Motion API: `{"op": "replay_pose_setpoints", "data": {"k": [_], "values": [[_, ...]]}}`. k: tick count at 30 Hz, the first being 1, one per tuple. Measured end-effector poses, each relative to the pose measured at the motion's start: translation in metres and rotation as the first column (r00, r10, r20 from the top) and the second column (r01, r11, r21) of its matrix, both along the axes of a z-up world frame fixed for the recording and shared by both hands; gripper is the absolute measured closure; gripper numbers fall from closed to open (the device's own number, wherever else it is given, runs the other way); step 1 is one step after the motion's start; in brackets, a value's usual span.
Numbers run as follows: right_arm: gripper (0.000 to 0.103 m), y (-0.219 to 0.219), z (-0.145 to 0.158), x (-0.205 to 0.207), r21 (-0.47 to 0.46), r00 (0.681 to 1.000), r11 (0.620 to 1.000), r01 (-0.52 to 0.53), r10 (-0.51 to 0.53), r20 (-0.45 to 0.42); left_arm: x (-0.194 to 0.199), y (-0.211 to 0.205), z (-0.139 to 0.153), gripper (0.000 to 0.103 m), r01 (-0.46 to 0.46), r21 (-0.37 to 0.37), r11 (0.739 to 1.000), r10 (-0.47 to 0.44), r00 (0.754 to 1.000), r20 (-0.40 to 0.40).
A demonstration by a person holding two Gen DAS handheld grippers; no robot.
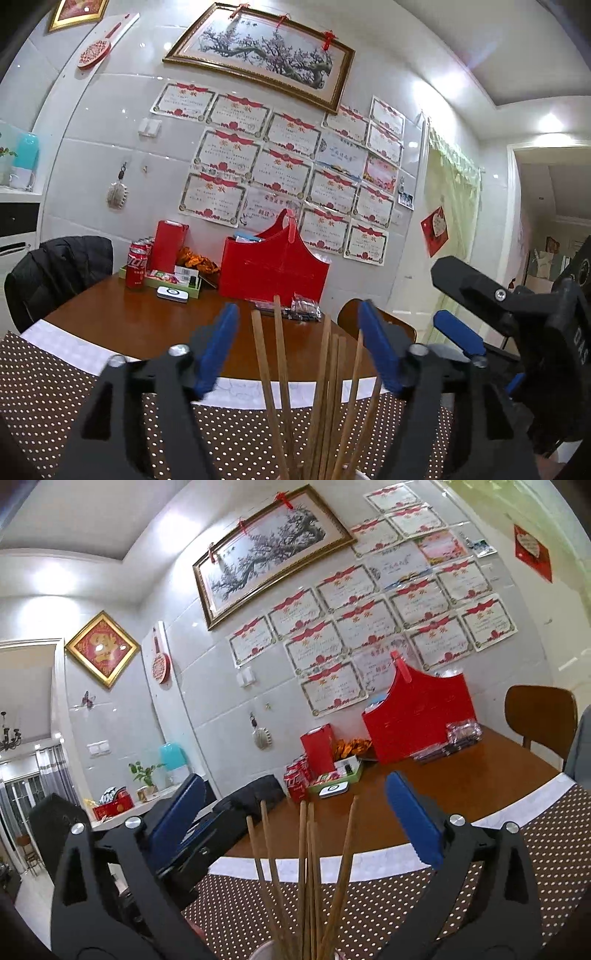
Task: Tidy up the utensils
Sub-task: 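Move both open tools back down to the remaining chopsticks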
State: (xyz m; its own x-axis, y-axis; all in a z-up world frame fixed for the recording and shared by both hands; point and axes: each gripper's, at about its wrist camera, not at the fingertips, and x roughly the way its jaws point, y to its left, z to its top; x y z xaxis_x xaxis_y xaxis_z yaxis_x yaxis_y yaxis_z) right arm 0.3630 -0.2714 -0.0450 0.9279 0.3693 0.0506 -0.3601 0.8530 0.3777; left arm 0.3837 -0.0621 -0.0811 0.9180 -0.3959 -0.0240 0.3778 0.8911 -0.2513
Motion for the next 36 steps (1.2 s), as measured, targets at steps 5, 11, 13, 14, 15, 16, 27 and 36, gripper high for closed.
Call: {"op": "replay_pose_setpoints", "data": {"k": [5, 11, 13, 14, 15, 16, 27, 36], "values": [[0.006, -0.006, 0.016, -0.003, 0.014, 0.999, 0.999, 0.036, -0.036, -0.033, -0.012, -0.005, 0.018, 0.015, -0.017, 0.042, 0.999, 0.017, 1.000, 0.000], [0.006, -0.009, 0.027, -0.009, 0.028, 0.999, 0.999, 0.028, -0.027, -0.044, -0.045, -0.005, 0.027, 0.010, -0.058, 0.157, 0.986, 0.070, 0.995, -0.070], [0.006, -0.010, 0.029, -0.009, 0.038, 0.998, 0.999, 0.022, -0.019, -0.059, -0.060, 0.002, 0.028, 0.010, -0.088, 0.195, 0.977, 0.105, 0.992, -0.077], [0.006, -0.008, 0.030, -0.010, 0.036, 0.997, 0.999, 0.021, -0.018, -0.070, -0.066, 0.006, 0.027, 0.010, -0.094, 0.205, 0.974, 0.113, 0.990, -0.084], [0.006, -0.007, 0.031, -0.011, 0.030, 0.997, 0.999, 0.019, -0.016, -0.074, -0.075, 0.014, 0.027, 0.010, -0.093, 0.212, 0.973, 0.115, 0.989, -0.094], [0.006, -0.003, 0.033, -0.013, 0.015, 0.997, 1.000, 0.012, -0.011, -0.079, -0.079, 0.018, 0.026, 0.010, -0.092, 0.218, 0.972, 0.116, 0.988, -0.100], [0.006, 0.010, 0.029, -0.063, -0.122, 0.985, 0.992, -0.018, -0.004, -0.175, -0.116, 0.065, 0.010, 0.010, -0.121, 0.188, 0.975, 0.164, 0.959, -0.229], [0.006, -0.004, -0.014, -0.097, -0.149, 0.941, 0.985, -0.090, 0.036, -0.337, -0.141, 0.067, -0.028, 0.010, -0.104, 0.239, 0.965, 0.182, 0.926, -0.330]]}}
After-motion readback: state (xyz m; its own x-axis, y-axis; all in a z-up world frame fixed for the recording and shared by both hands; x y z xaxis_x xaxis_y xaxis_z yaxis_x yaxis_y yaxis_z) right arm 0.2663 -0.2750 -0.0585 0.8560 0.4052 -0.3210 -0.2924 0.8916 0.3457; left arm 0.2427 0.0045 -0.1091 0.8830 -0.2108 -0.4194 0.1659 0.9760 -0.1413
